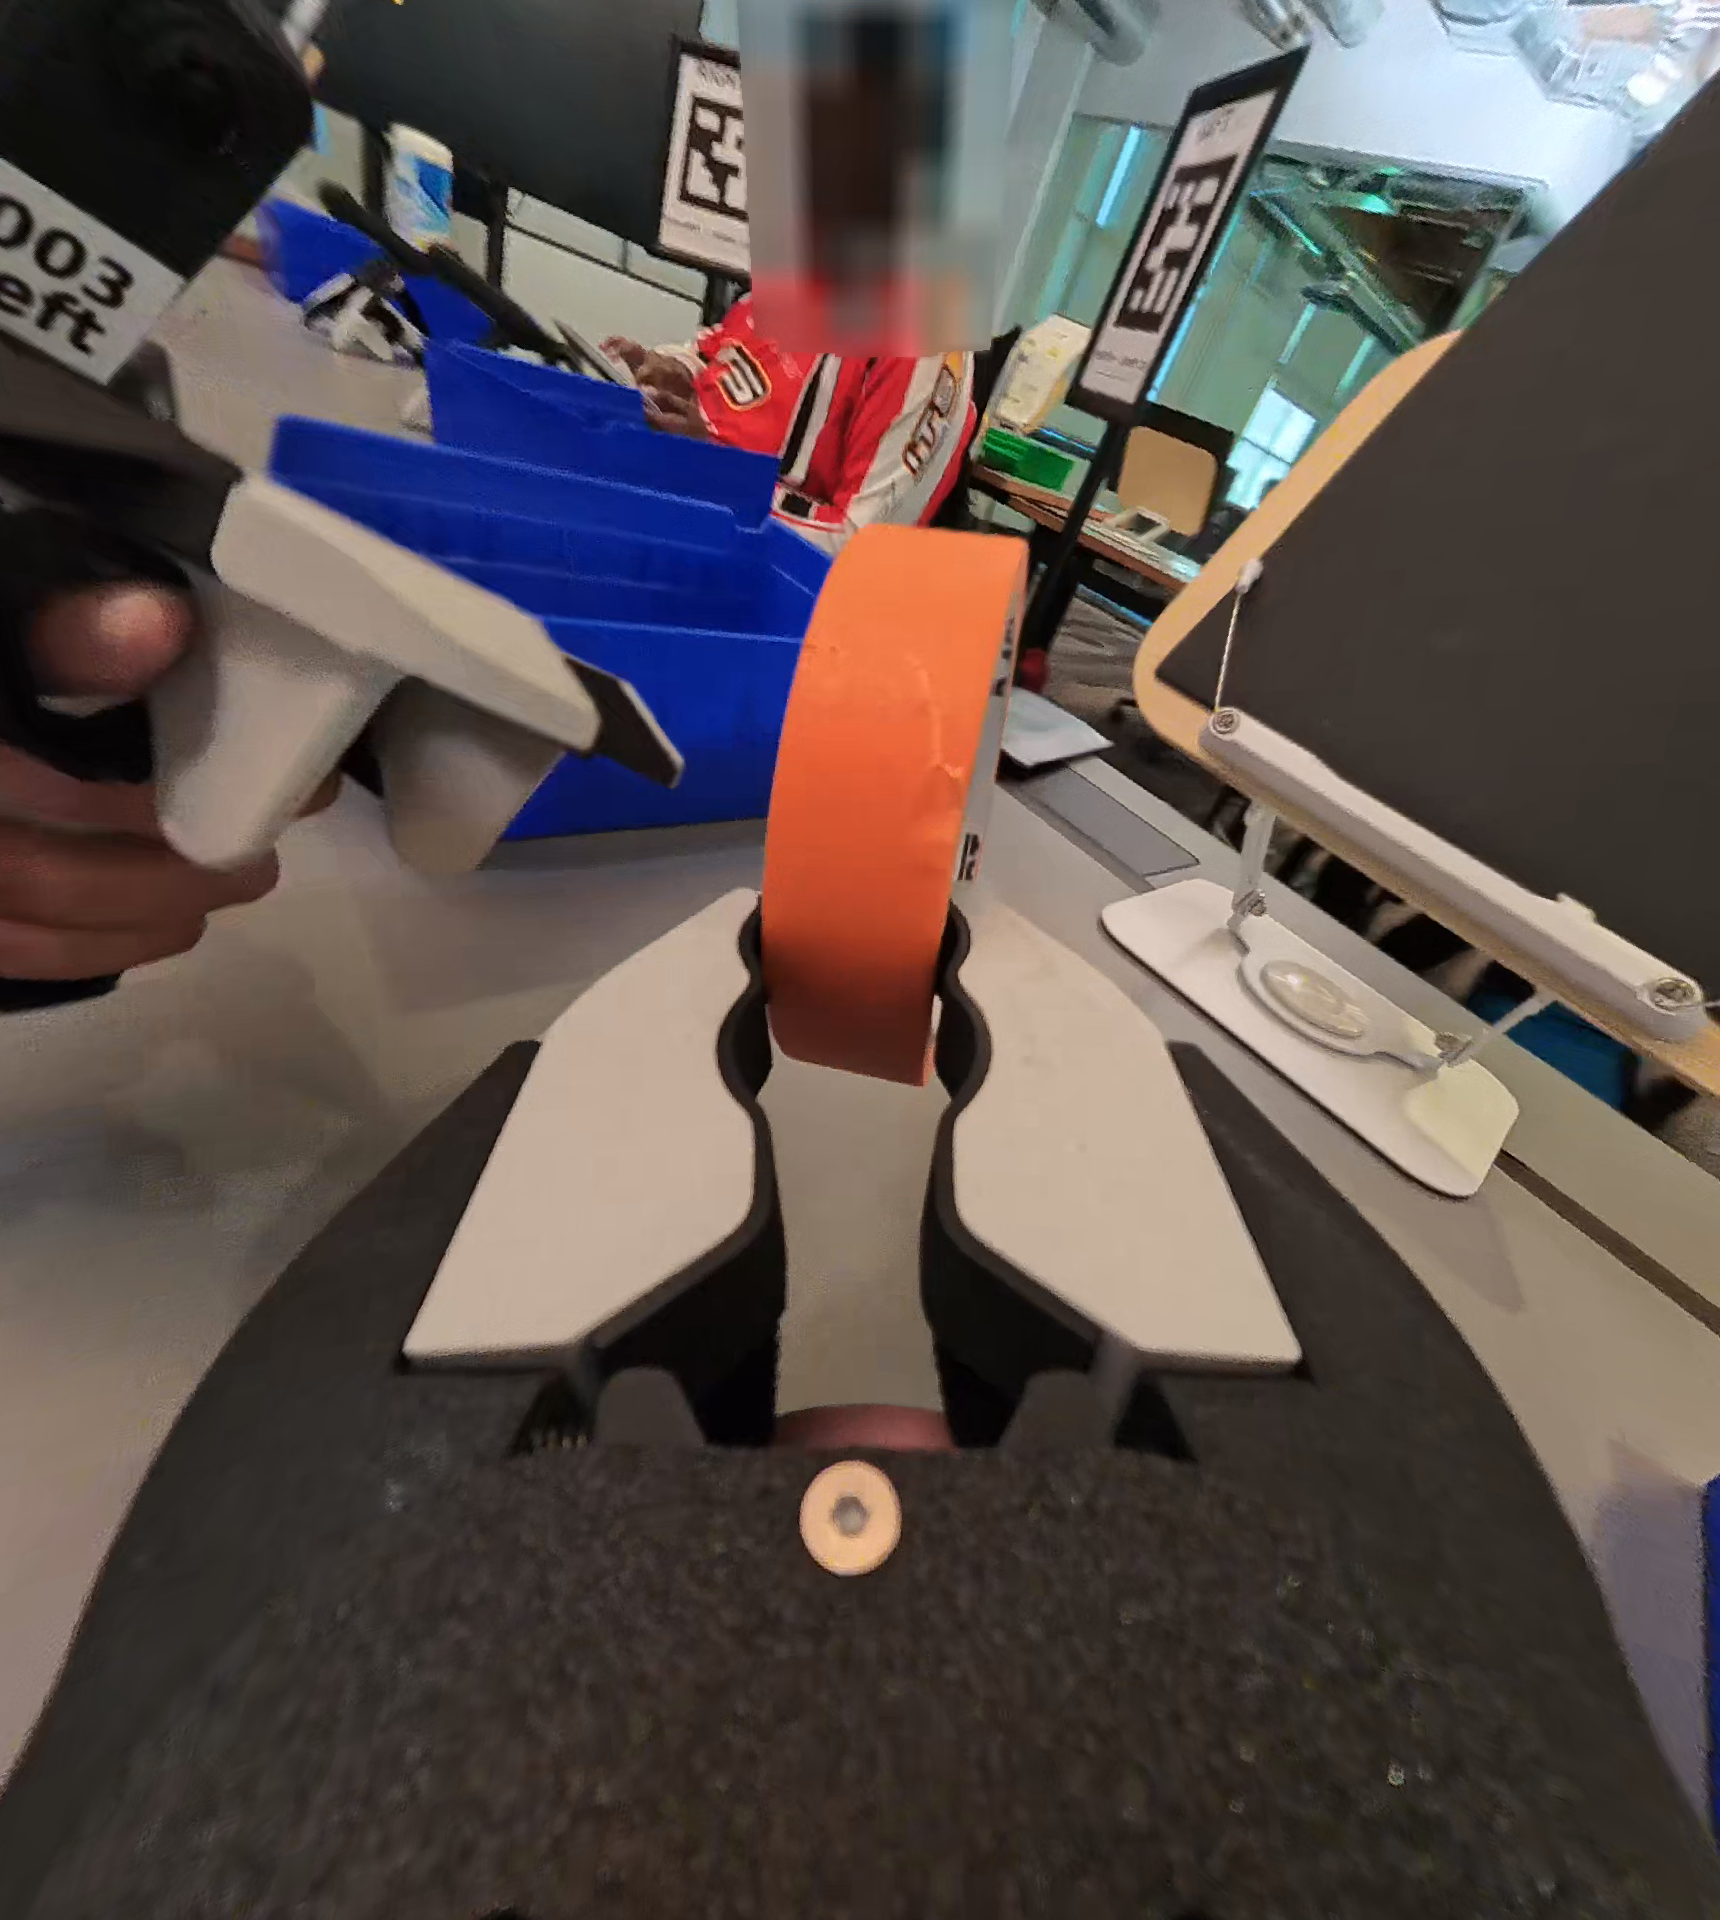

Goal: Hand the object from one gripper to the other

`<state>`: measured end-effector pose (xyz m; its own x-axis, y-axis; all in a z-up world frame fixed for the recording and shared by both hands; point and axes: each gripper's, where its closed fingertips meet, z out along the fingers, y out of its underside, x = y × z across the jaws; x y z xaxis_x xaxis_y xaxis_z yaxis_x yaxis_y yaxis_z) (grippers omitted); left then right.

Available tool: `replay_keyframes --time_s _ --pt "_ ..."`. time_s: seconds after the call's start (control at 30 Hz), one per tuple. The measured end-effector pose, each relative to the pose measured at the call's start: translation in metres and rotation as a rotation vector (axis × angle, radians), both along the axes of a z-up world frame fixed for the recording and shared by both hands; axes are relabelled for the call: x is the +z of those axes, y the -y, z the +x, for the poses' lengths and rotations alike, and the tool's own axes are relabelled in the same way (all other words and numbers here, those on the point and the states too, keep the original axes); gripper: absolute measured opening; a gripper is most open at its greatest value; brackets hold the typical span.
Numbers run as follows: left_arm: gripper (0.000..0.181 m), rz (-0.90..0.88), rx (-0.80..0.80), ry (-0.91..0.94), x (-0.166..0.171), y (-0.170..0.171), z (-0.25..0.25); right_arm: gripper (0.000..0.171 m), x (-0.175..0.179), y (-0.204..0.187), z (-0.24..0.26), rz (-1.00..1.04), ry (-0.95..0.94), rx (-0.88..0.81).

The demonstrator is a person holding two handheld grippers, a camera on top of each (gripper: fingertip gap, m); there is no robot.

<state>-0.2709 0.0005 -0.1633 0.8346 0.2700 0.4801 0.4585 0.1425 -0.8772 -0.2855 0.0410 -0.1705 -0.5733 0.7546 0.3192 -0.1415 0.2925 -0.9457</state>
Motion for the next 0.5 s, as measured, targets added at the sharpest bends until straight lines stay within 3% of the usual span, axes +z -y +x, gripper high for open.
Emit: replay_keyframes --time_s 0.13,0.3,0.5 --pt "0.046 -0.174 0.065 -0.158 -0.010 0.008 -0.011 0.028 0.010 -0.018 0.010 -0.119 0.071 0.165" --pt "0.065 -0.150 -0.055 -0.194 -0.007 -0.004 0.005 0.028 0.016 -0.006 0.030 -0.420 0.366 0.532" --pt "0.045 0.003 -0.198 -0.067 0.006 0.000 0.018 0.028 0.017 0.002 0.044 -0.575 0.529 0.741"
